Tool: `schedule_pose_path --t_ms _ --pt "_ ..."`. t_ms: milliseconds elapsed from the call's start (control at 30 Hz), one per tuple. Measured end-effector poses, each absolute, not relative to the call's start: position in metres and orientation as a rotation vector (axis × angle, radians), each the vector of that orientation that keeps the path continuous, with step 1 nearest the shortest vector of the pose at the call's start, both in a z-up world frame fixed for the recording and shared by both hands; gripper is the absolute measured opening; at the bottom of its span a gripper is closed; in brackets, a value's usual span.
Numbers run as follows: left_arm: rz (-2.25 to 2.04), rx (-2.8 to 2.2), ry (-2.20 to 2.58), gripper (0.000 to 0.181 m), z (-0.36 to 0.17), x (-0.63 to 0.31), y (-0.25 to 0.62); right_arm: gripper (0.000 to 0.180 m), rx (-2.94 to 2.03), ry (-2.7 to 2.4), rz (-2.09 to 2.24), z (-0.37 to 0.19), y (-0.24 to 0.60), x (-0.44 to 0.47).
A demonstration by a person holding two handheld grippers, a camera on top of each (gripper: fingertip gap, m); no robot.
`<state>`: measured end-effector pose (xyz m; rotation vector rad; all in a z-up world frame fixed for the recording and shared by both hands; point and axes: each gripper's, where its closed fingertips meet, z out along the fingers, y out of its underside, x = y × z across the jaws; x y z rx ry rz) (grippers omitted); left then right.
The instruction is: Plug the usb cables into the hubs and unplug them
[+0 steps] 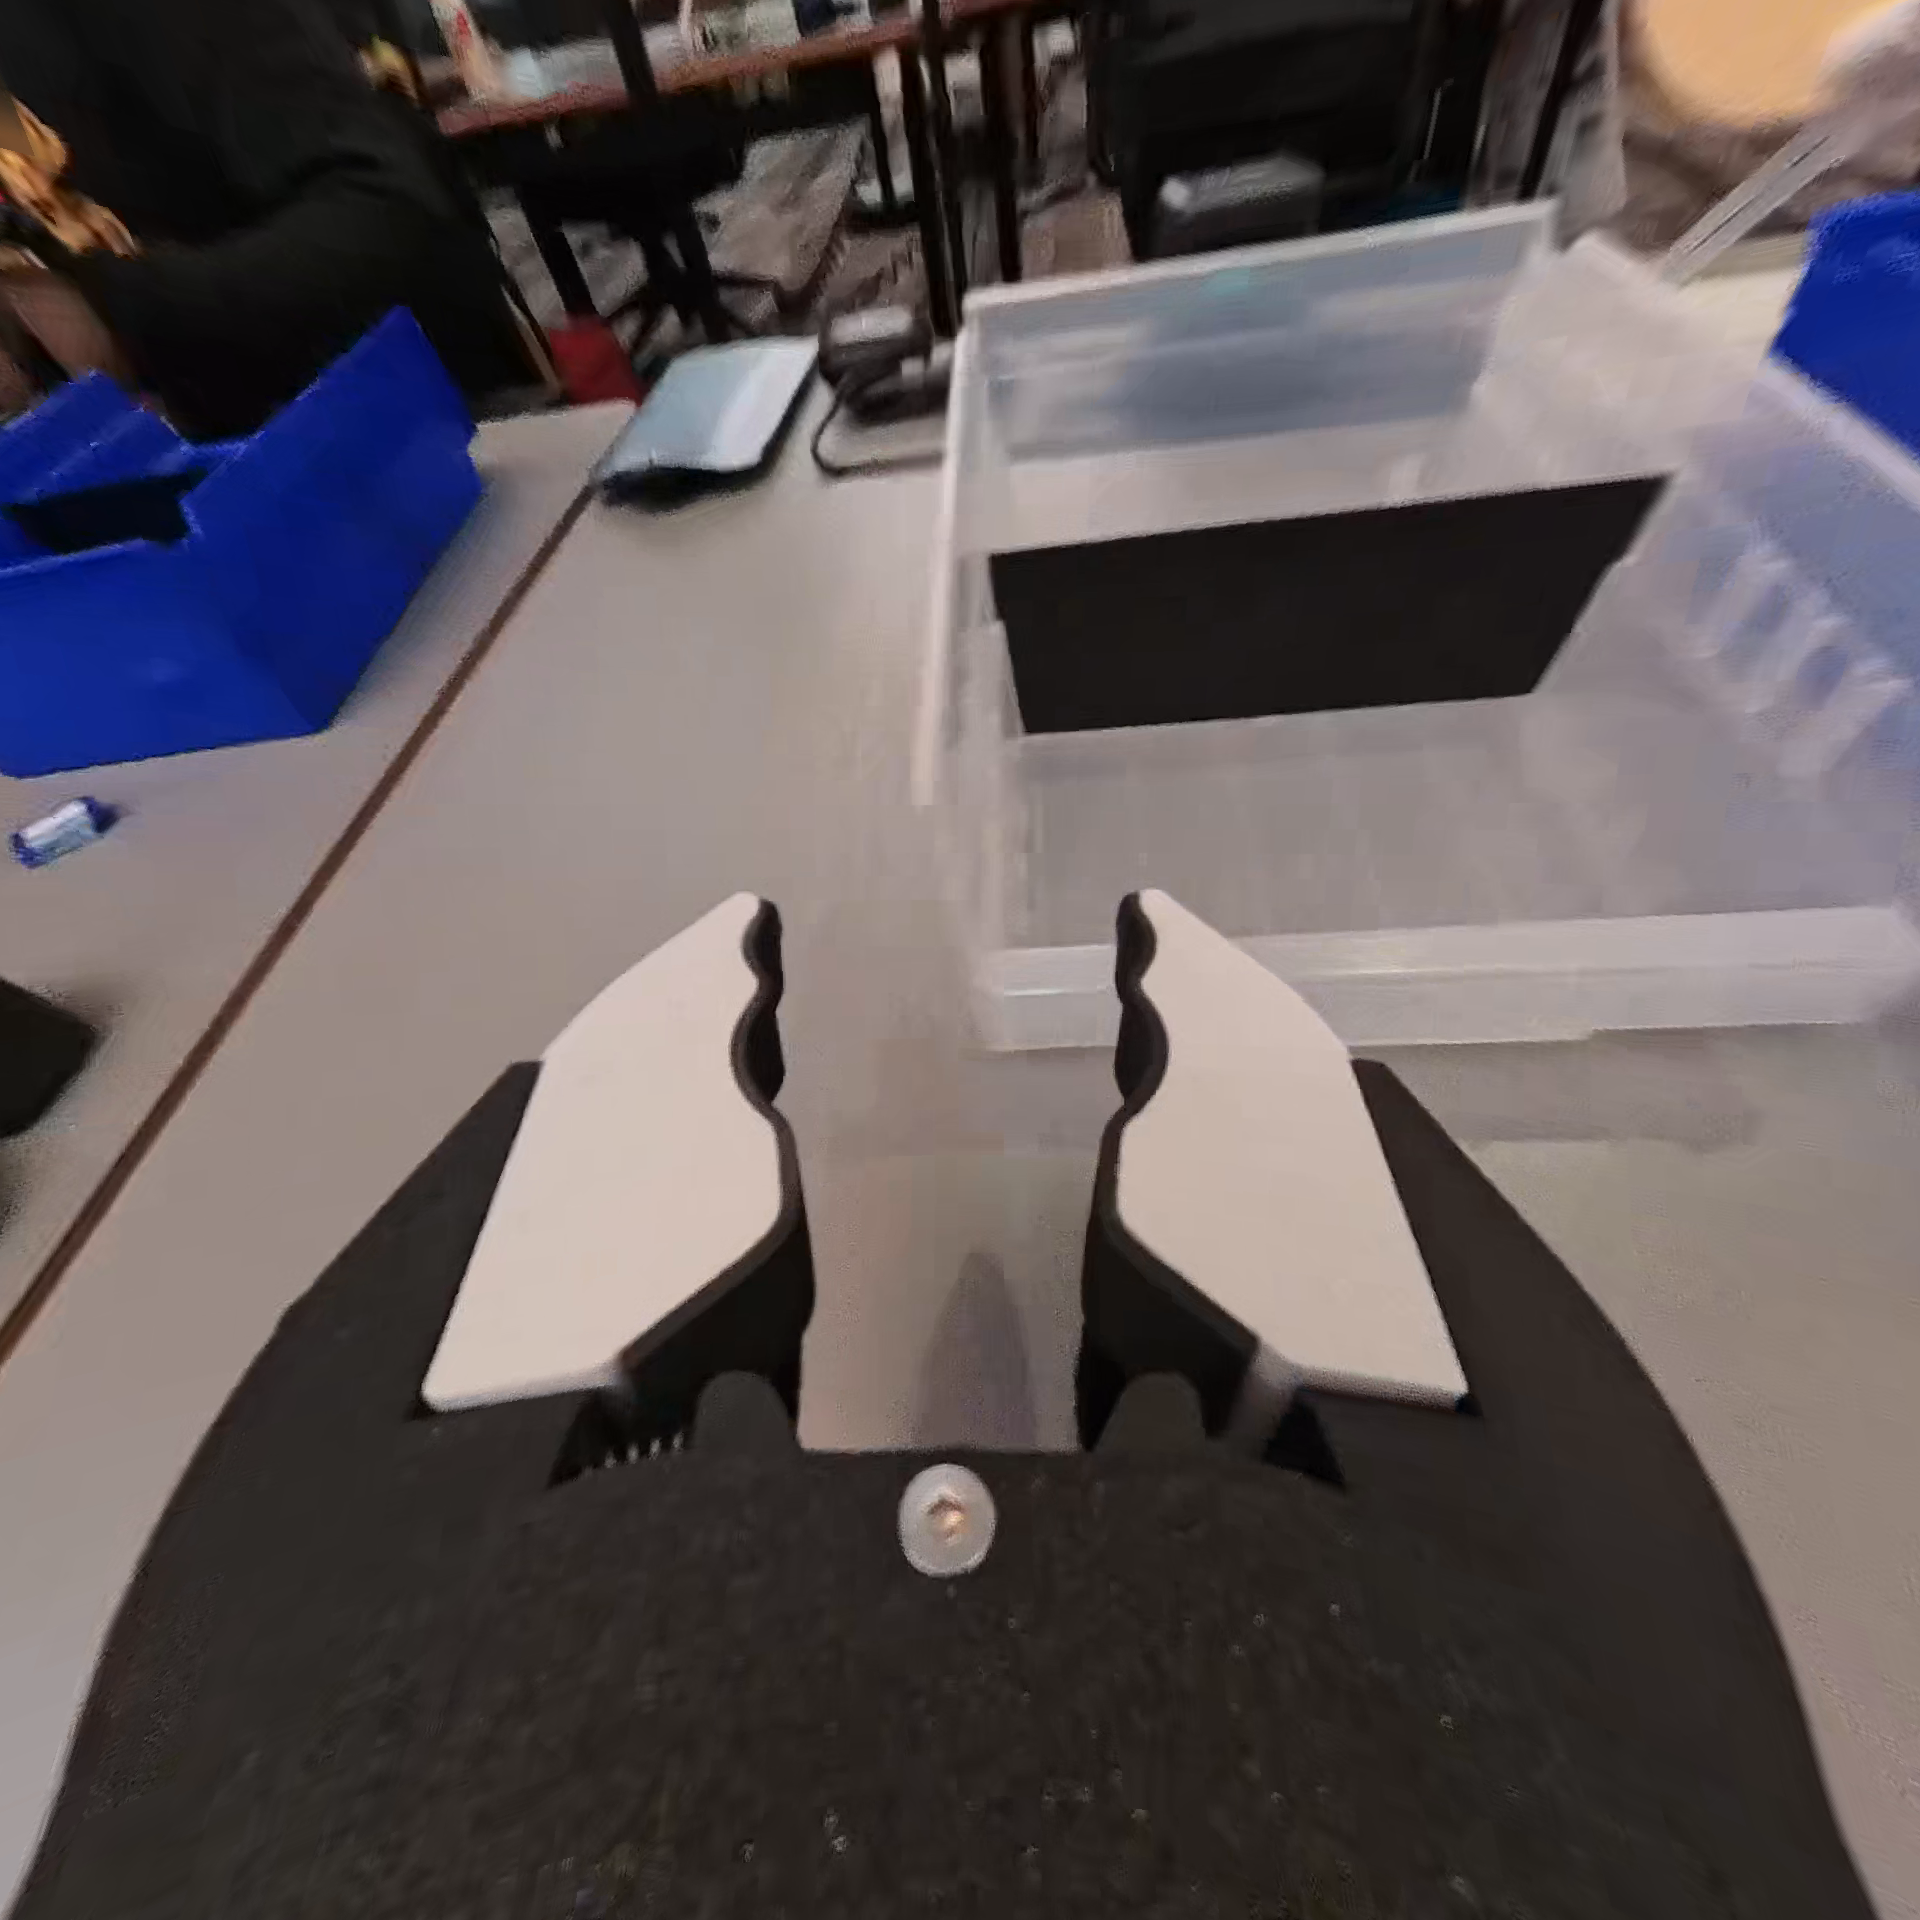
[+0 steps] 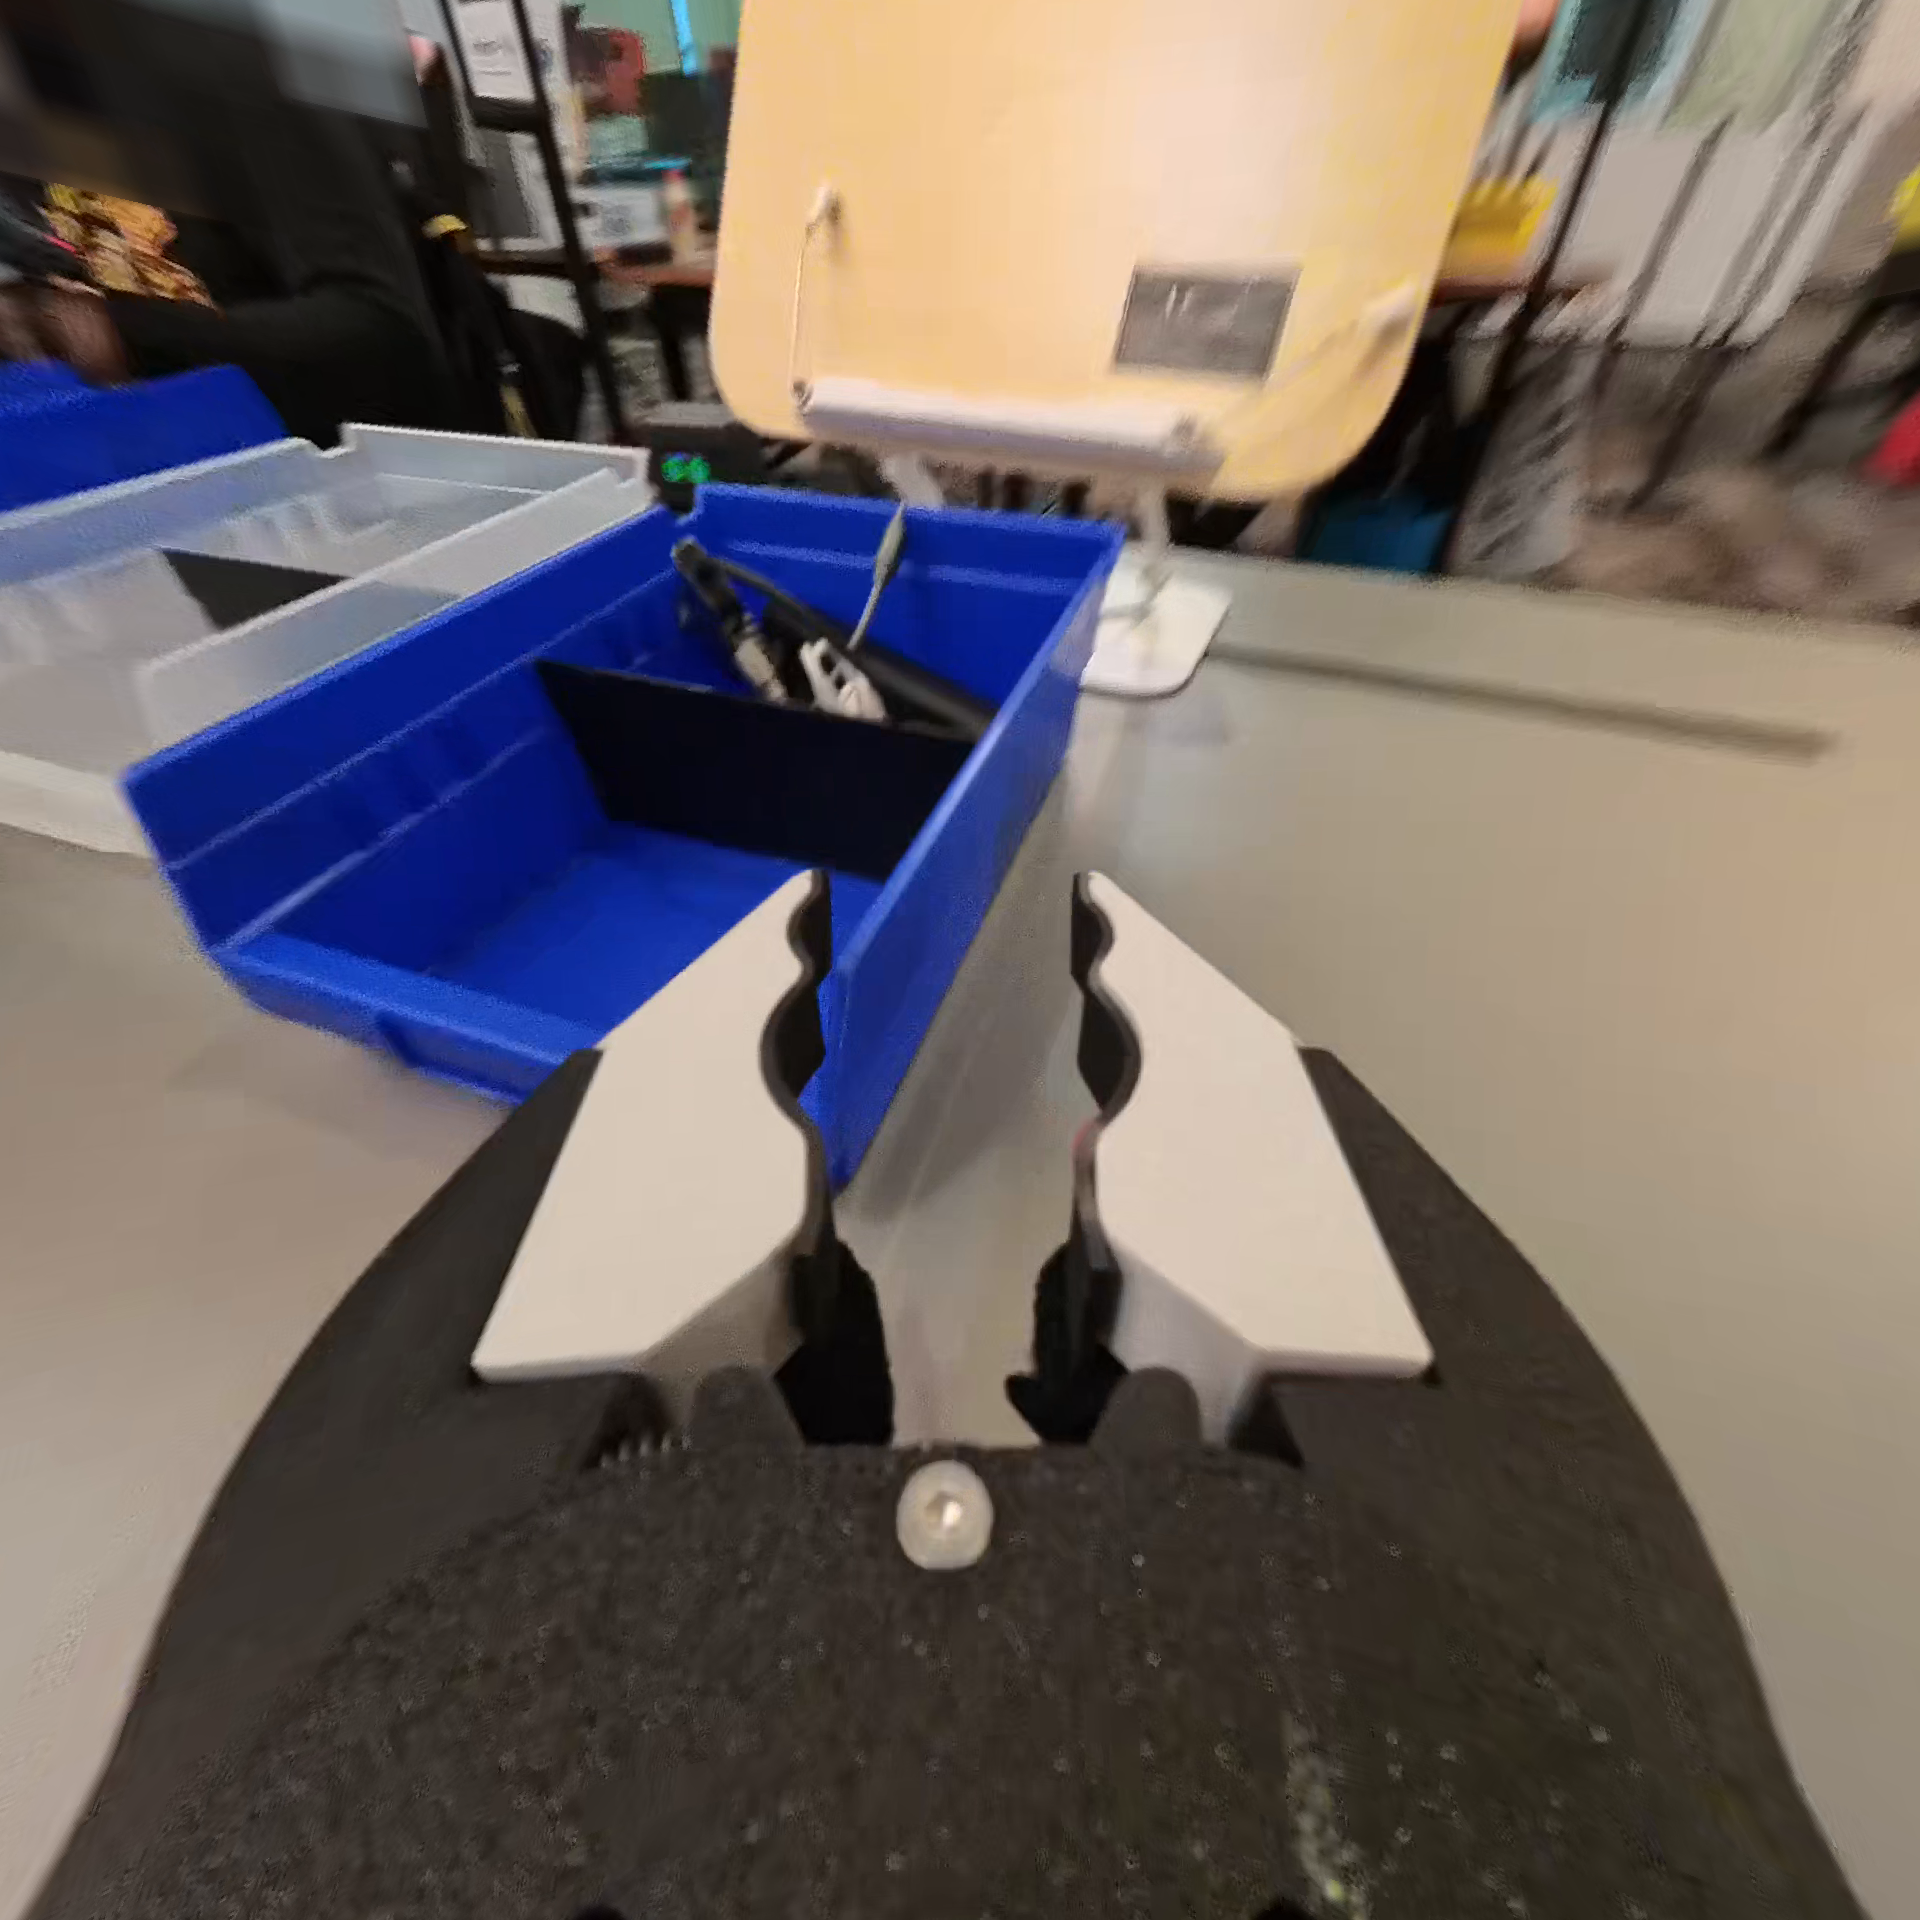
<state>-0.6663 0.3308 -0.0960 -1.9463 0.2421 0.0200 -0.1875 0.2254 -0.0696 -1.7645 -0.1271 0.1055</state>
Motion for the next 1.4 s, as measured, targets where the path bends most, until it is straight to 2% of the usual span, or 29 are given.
schedule_pose_path --t_ms 133,167,267,467,567,700,733,767,800,933,1133,1267,1400 --pt "-0.134 -1.995 0.292 0.063 -0.112 -0.66 0.37 0.046 -1.633 -0.245 -0.044 -0.032 0.209 -0.232" --pt "-0.109 -2.015 0.292 0.055 -0.117 -0.662 0.379 0.046 -1.62 -0.268 -0.014 -0.029 0.204 -0.251" --pt "-0.201 -2.031 0.277 0.004 -0.126 -0.654 0.39 0.045 -1.661 -0.387 0.146 -0.042 0.188 -0.322" --pt "-0.174 -2.029 0.262 0.005 -0.127 -0.659 0.333 0.047 -1.841 -0.552 0.522 -0.104 0.168 -0.445" --pt "-0.154 -2.047 0.254 0.007 -0.127 -0.661 0.29 0.054 -1.868 -0.543 0.429 -0.122 0.191 -0.467" --pt "-0.141 -2.063 0.241 0.007 -0.128 -0.657 0.248 0.052 -1.866 -0.431 0.322 -0.128 0.226 -0.483" --pt "-0.138 -2.058 0.237 0.007 -0.127 -0.656 0.241 0.045 -1.909 -0.39 0.282 -0.133 0.233 -0.483" --pt "-0.128 -2.05 0.234 0.007 -0.127 -0.655 0.234 0.02 -1.938 -0.303 0.191 -0.136 0.241 -0.472" --pt "-0.113 -2.04 0.234 0.007 -0.126 -0.656 0.228 0.005 -1.938 -0.279 0.128 -0.136 0.244 -0.465" --pt "0.002 -1.958 0.188 0.007 -0.105 -0.652 0.206 0.002 -1.9 -0.31 0.091 -0.122 0.238 -0.464" --pt "-0.037 -1.68 0.137 0.005 0.0 -0.614 0.209 0.002 -1.607 -0.265 0.019 -0.006 0.23 -0.424" --pt "-0.138 -1.548 0.3 0.007 0.06 -0.518 0.235 0.003 -1.504 -0.173 -0.061 0.064 0.231 -0.33" --pt "-0.267 -1.495 0.431 0.007 0.085 -0.383 0.262 0.004 -1.455 -0.06 -0.171 0.099 0.224 -0.199"
